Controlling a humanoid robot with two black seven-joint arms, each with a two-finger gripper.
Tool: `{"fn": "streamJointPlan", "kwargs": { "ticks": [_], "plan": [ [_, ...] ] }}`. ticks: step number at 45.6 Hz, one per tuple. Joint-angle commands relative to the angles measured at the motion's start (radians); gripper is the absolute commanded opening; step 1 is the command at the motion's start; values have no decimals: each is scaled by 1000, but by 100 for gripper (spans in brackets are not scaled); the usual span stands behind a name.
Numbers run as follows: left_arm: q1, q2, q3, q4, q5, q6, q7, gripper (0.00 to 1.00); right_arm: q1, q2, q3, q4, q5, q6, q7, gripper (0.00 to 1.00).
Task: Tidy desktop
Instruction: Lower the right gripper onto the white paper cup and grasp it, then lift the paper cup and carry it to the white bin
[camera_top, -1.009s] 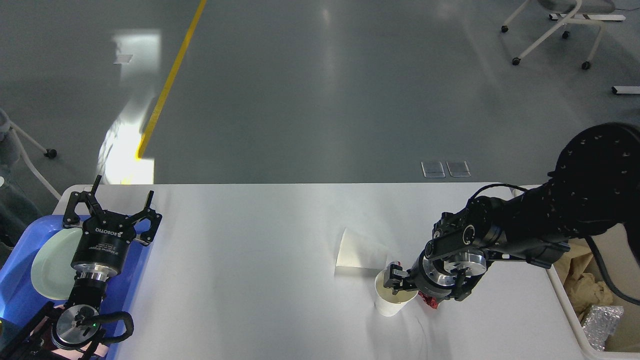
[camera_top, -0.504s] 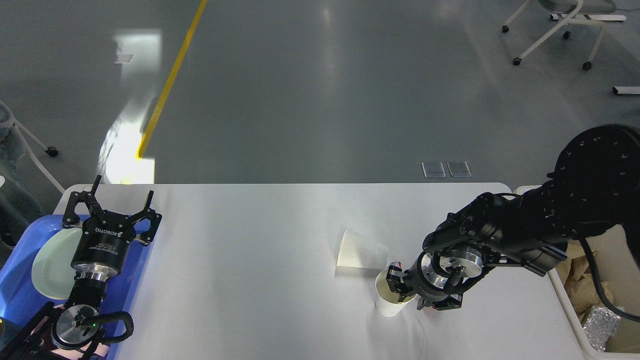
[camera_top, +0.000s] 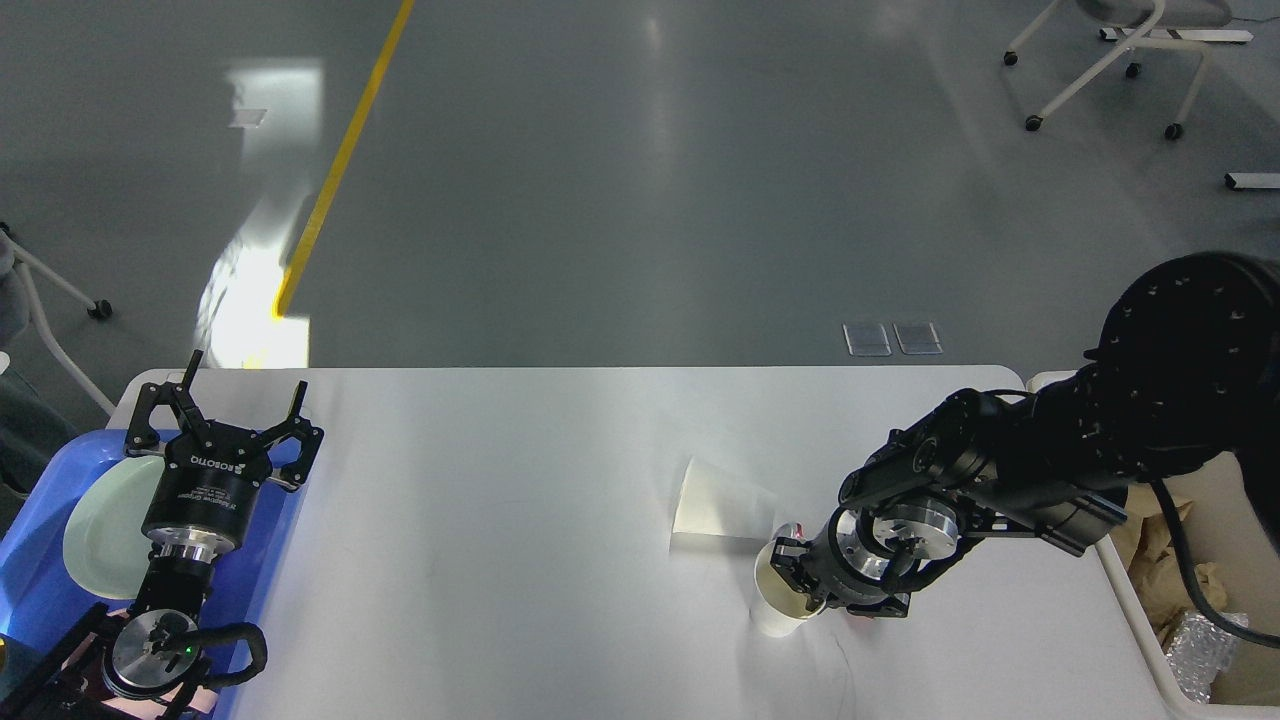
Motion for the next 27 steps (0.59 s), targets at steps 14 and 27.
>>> {"fn": "streamJointPlan", "kwargs": {
  "ticks": [14,27],
  "plan": [
    [0,1,0,0,0,0,0,97,175,-44,-2,132,21,91,1,0],
    [0,0,0,0,0,0,0,97,468,-150,-23,283,20,235,0,0]
  ]
}}
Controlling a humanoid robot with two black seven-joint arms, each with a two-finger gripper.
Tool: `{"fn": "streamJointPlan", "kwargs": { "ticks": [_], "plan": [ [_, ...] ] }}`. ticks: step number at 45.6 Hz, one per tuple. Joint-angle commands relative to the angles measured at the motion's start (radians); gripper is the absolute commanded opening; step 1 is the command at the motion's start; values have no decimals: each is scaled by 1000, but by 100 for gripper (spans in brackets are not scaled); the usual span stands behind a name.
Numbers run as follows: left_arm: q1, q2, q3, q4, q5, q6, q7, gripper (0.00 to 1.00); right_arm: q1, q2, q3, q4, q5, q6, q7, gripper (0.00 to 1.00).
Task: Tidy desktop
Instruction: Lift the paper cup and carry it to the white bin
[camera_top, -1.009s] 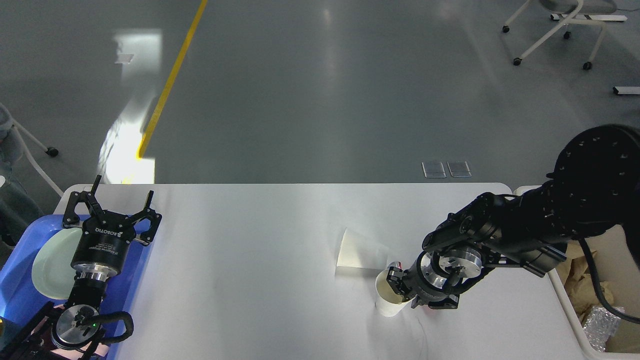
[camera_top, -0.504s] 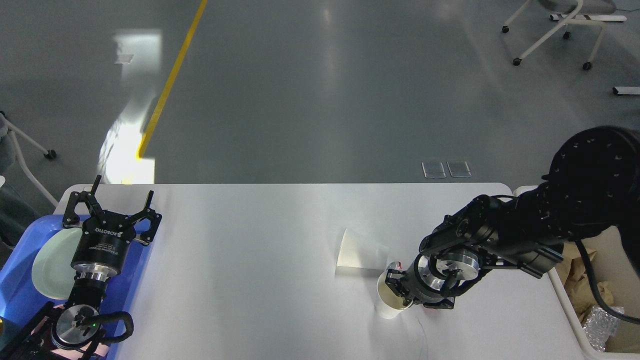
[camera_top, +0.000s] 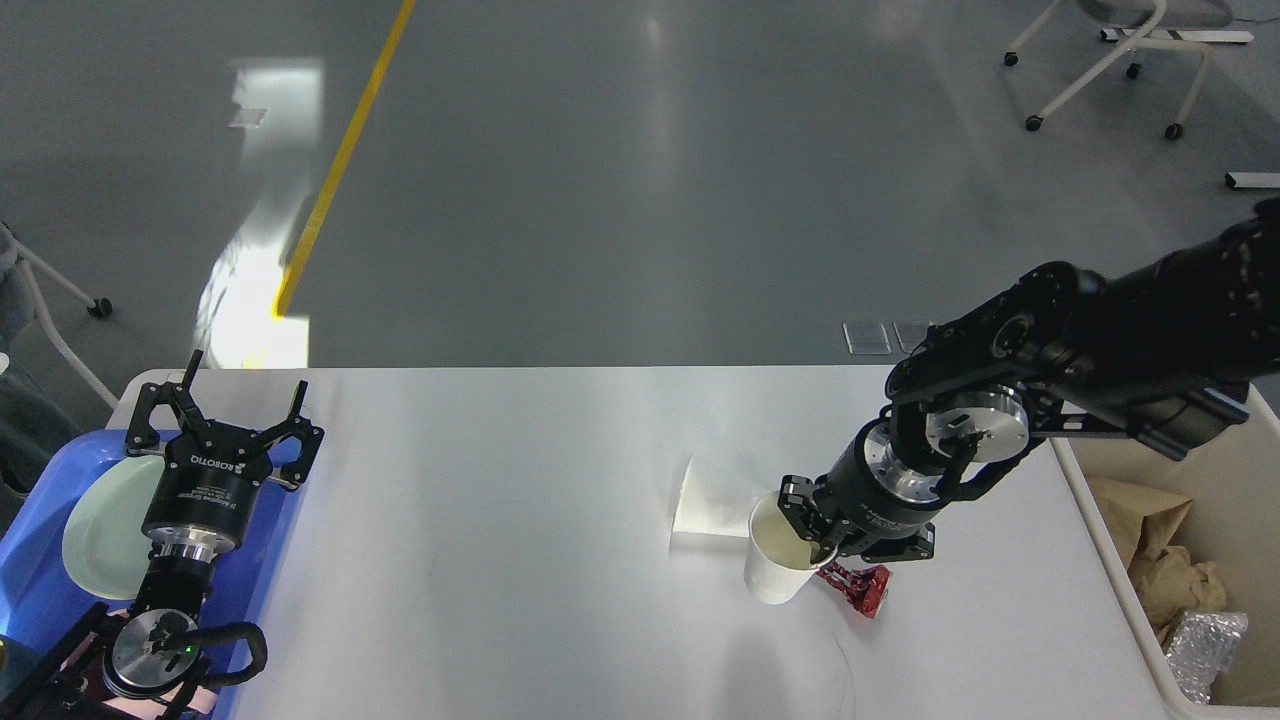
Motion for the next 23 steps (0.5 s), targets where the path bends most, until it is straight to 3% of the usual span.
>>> {"fn": "streamJointPlan", "kwargs": {
  "ticks": [1,9,23],
  "plan": [
    [1,0,0,0,0,0,0,97,152,-44,-18,82,-1,45,0,0],
    [1,0,0,0,0,0,0,97,311,-73,-65,139,-1,124,-1,0],
    [1,0,0,0,0,1,0,97,327,-73,-92,170,-12,108,-1,0]
  ]
}}
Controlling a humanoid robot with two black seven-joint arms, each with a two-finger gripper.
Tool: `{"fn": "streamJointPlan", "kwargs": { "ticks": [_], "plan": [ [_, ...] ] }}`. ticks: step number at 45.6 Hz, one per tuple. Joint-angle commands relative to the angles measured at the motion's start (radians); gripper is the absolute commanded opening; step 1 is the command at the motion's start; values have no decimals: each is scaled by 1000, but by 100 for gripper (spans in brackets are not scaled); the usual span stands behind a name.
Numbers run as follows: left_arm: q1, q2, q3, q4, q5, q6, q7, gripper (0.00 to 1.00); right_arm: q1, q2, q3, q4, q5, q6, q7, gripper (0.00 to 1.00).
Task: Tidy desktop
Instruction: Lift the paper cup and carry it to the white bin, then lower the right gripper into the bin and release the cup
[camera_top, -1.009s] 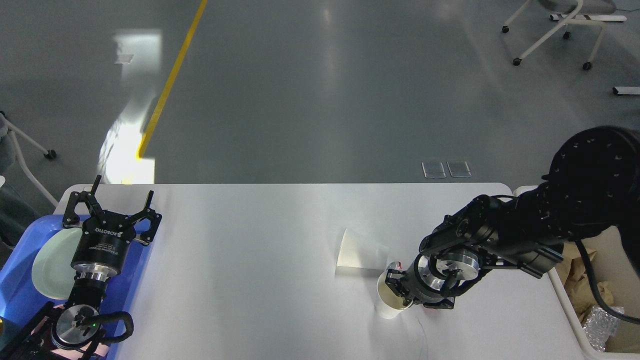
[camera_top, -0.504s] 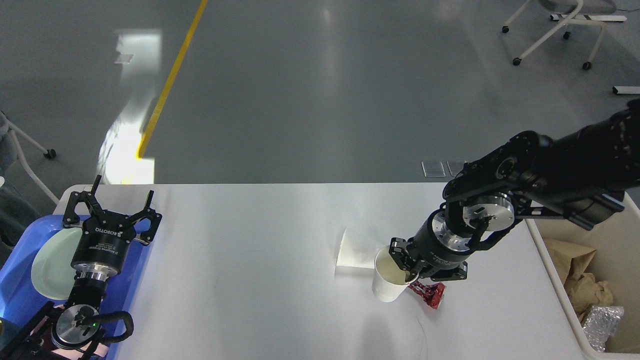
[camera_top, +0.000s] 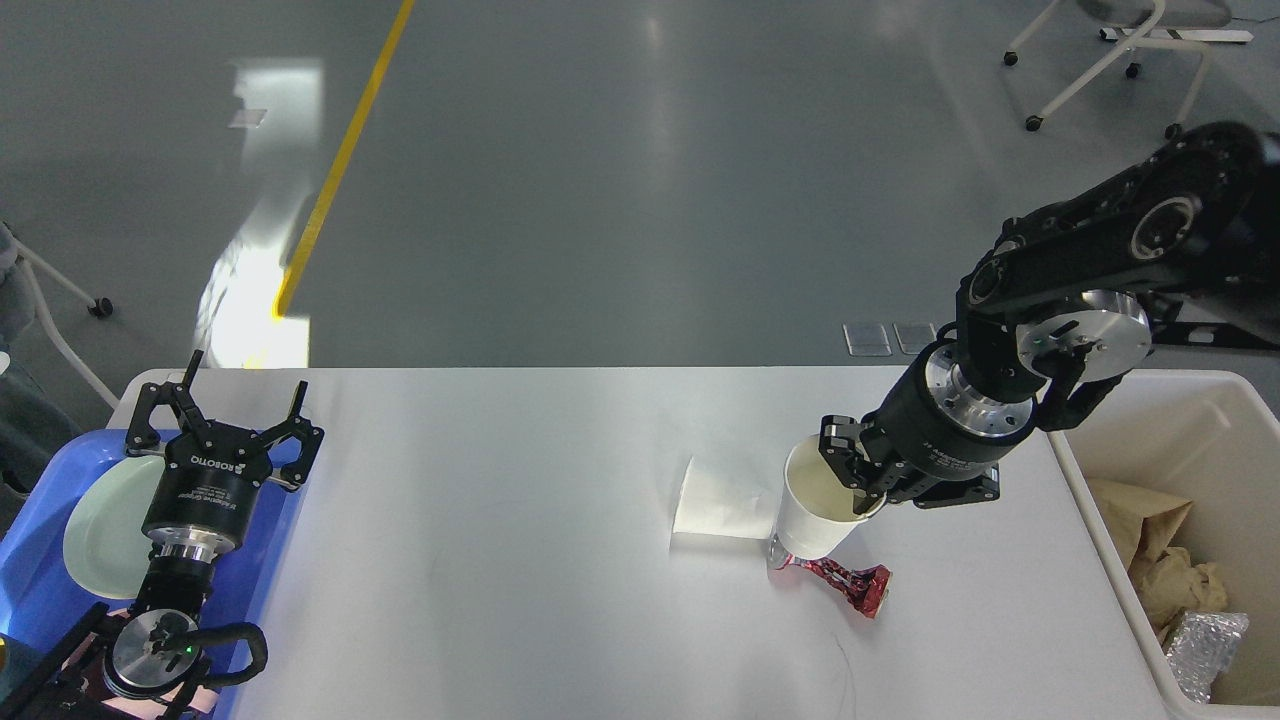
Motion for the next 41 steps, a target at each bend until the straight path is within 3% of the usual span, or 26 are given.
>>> {"fn": "streamJointPlan", "kwargs": {
  "ticks": [1,10,22,41],
  "plan": [
    [-1,0,0,0,0,-1,0,97,-1,-3,-6,0,-3,-3,0,0],
    [0,0,0,0,0,-1,0,97,-2,-9,-54,-5,-2,-7,0,0],
    [0,0,0,0,0,-1,-2,97,-62,-141,-239,-93,-12,-9,2,0],
    [0,0,0,0,0,1,-2,97,-455,-509,-247,-549,-114,-9,2,0]
  ]
}}
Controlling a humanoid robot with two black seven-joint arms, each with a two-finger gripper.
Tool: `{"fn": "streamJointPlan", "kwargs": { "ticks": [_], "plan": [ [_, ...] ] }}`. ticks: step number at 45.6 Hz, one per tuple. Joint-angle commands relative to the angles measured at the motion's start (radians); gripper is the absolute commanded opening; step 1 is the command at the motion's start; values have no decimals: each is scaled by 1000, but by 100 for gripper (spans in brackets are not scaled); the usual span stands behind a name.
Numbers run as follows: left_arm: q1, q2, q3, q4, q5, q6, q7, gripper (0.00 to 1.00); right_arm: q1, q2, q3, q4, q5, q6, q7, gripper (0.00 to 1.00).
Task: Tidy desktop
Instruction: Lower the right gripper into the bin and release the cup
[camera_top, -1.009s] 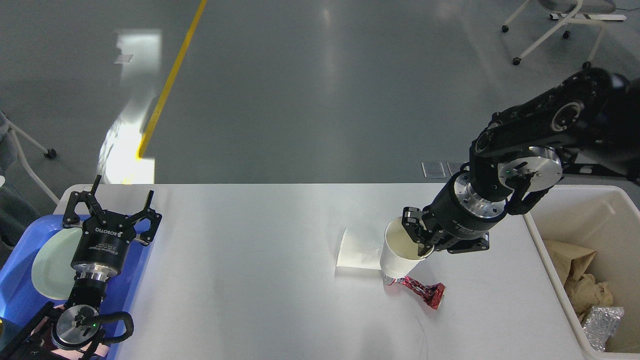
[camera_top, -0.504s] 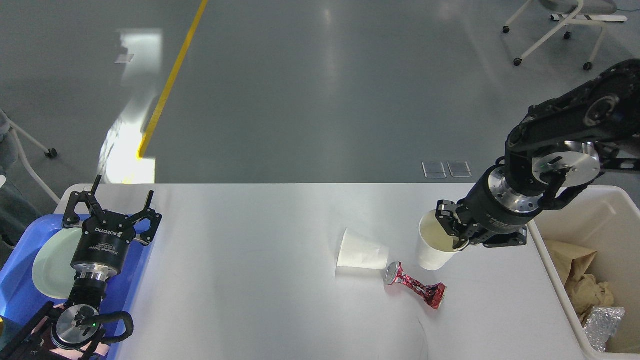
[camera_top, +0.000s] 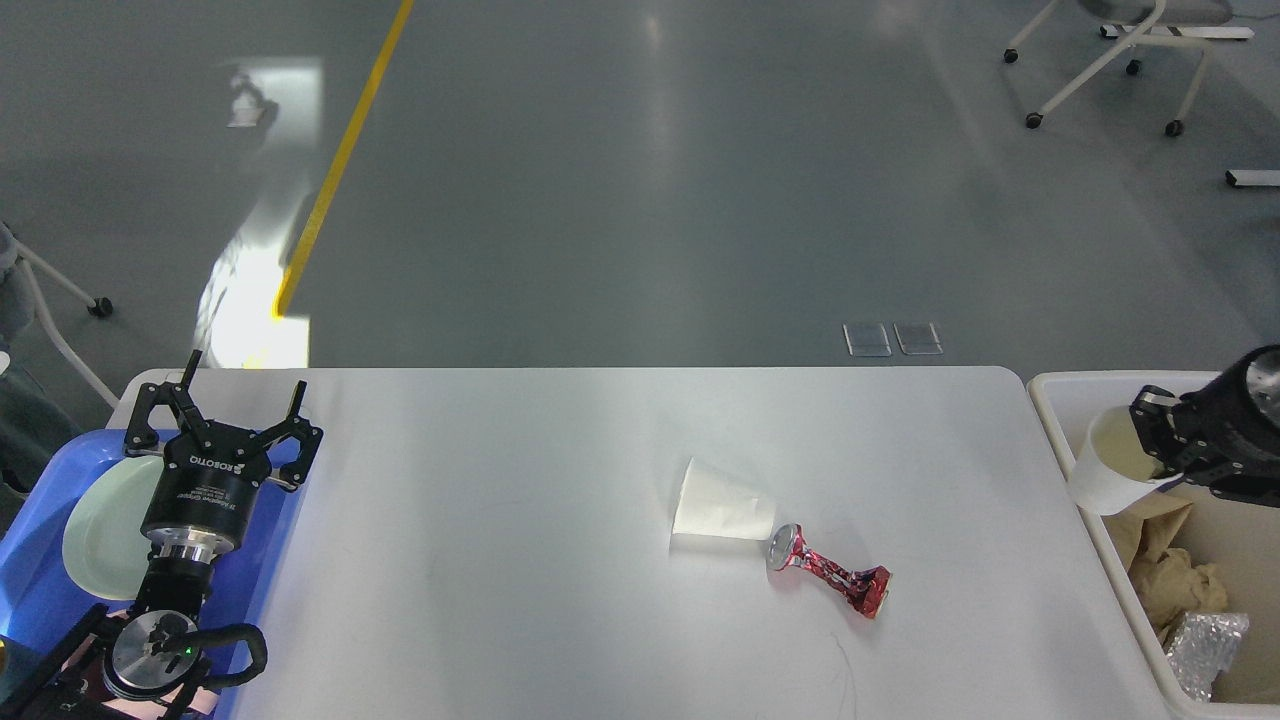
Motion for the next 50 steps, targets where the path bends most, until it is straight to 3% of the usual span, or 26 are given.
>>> {"fn": "streamJointPlan", "kwargs": {
  "ticks": [1,7,17,29,37,50],
  "plan": [
    [0,1,0,0,0,0,0,97,-163,-101,38,-186,-15,0,0,0],
    [0,-1,0,0,0,2,0,97,-387,-150,165,-387,-15,-2,2,0],
    [0,1,0,0,0,2,0,97,-762,-129,441,-678,-17,-52,0,0],
    [0,-1,0,0,0,2,0,97,-1121,31,617,-955,-17,-285,2,0],
    [0,1,0,0,0,2,0,97,-1254,158,617,-1084,-15,-344,2,0],
    [0,-1,0,0,0,0,0,97,-1288,193,619,-1097,-15,-416,2,0]
  ]
}}
